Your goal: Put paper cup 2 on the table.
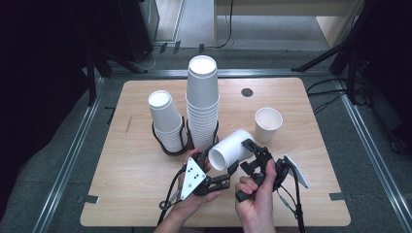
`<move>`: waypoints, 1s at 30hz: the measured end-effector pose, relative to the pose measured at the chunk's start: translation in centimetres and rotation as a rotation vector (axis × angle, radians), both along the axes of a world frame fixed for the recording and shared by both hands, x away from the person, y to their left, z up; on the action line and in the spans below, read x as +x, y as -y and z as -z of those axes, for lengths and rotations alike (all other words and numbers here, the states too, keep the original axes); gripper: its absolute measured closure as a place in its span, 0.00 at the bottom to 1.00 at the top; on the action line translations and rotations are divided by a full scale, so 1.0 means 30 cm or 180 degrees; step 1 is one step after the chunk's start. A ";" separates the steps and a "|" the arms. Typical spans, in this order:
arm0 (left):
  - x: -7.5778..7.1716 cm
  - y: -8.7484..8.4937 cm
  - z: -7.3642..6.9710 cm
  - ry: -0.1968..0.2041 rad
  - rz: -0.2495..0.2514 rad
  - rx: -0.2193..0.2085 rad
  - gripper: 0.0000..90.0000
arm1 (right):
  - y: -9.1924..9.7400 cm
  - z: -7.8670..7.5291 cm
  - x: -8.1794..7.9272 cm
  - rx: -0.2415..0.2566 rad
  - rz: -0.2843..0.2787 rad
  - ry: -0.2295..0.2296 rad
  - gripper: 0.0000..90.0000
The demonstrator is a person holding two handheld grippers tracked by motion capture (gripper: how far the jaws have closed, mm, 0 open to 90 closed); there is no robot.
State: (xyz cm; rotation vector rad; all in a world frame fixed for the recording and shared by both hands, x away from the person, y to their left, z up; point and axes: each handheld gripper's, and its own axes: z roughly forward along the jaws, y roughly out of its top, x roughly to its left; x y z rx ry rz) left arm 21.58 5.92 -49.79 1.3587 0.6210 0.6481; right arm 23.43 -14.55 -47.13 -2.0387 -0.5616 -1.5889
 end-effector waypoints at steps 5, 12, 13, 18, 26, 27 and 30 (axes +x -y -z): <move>-0.004 0.003 0.002 -0.0005 0.0053 0.0022 0.25 | -0.005 0.023 0.025 0.0195 -0.0094 -0.0033 0.00; -0.011 0.006 0.003 0.0000 0.0092 0.0082 0.25 | -0.009 0.050 0.054 0.0463 -0.0202 -0.0030 0.02; -0.011 0.005 0.003 -0.0003 0.0097 0.0083 0.25 | -0.010 0.053 0.055 0.0473 -0.0216 -0.0056 0.07; -0.004 -0.002 0.005 -0.0013 0.0159 0.0119 0.24 | -0.010 0.063 0.050 0.0529 -0.0187 0.0026 0.13; 0.002 -0.020 -0.005 -0.0286 0.0233 0.0145 0.19 | 0.003 0.064 0.046 0.0372 -0.0024 0.0103 0.16; 0.004 -0.027 -0.008 -0.0324 0.0251 0.0144 0.16 | 0.012 0.062 0.047 0.0266 0.0062 0.0167 0.16; 0.006 -0.037 -0.012 -0.0384 0.0266 0.0122 0.15 | 0.031 0.049 0.047 0.0141 0.0202 0.0282 0.17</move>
